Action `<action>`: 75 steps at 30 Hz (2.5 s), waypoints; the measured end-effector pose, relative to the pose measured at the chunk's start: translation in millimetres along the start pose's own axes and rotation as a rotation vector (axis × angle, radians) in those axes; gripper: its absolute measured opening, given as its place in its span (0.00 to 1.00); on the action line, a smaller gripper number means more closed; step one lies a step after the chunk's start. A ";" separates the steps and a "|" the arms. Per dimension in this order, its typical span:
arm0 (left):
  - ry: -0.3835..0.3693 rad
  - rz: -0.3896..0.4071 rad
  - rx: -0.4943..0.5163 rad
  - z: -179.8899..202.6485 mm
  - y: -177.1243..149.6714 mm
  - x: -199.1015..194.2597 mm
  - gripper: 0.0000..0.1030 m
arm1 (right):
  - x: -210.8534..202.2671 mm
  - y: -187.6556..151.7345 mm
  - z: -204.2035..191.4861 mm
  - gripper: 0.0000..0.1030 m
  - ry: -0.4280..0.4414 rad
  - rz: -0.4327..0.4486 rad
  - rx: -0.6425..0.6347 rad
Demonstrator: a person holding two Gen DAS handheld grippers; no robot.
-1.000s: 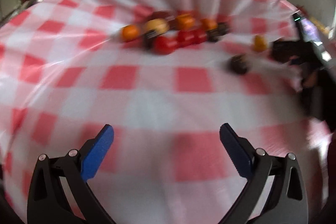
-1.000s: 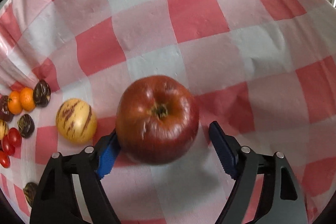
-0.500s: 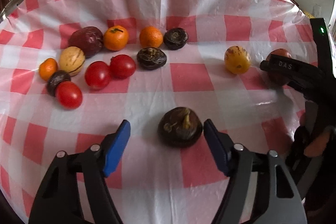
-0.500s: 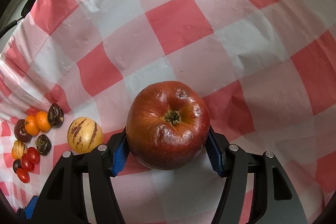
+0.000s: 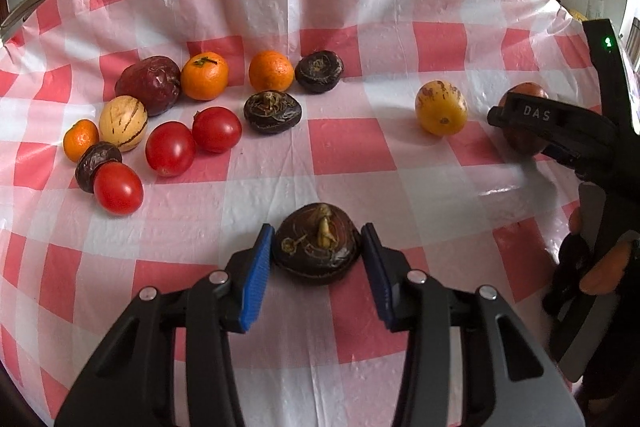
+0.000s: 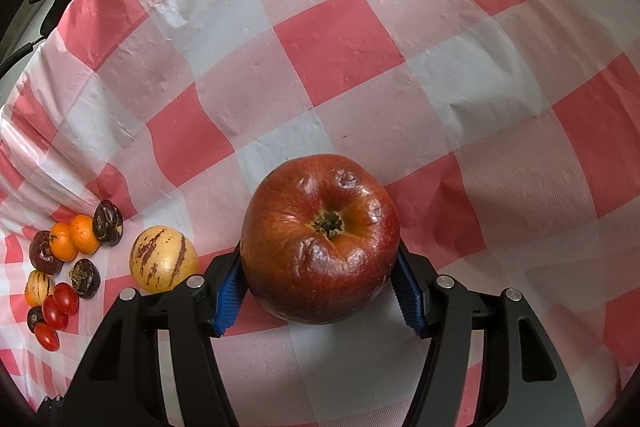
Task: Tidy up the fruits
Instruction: 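Carry the apple and dark fruit with both tools over the white box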
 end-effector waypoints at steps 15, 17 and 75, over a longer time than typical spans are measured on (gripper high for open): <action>0.146 0.107 -0.167 -75.1 -62.8 -101.7 0.43 | -48.1 -27.9 -10.6 0.60 0.058 0.032 0.058; 0.173 0.124 -0.177 -88.2 -79.4 -124.8 0.43 | -70.6 -51.2 -21.6 0.60 0.094 0.019 0.048; 0.630 -0.089 -0.745 -340.7 -573.8 -362.5 0.43 | -379.0 -695.7 -293.9 0.60 0.796 -0.111 -1.688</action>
Point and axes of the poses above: each gripper's, at about its wrist camera, not at the fingertips, and x roughly the way its jaws point, z to its right, y to its top, the point moved 10 cm from there along x, roughly the way its jaws point, and after that the axes turned 7 degrees about -y, right-handed, at the moved point
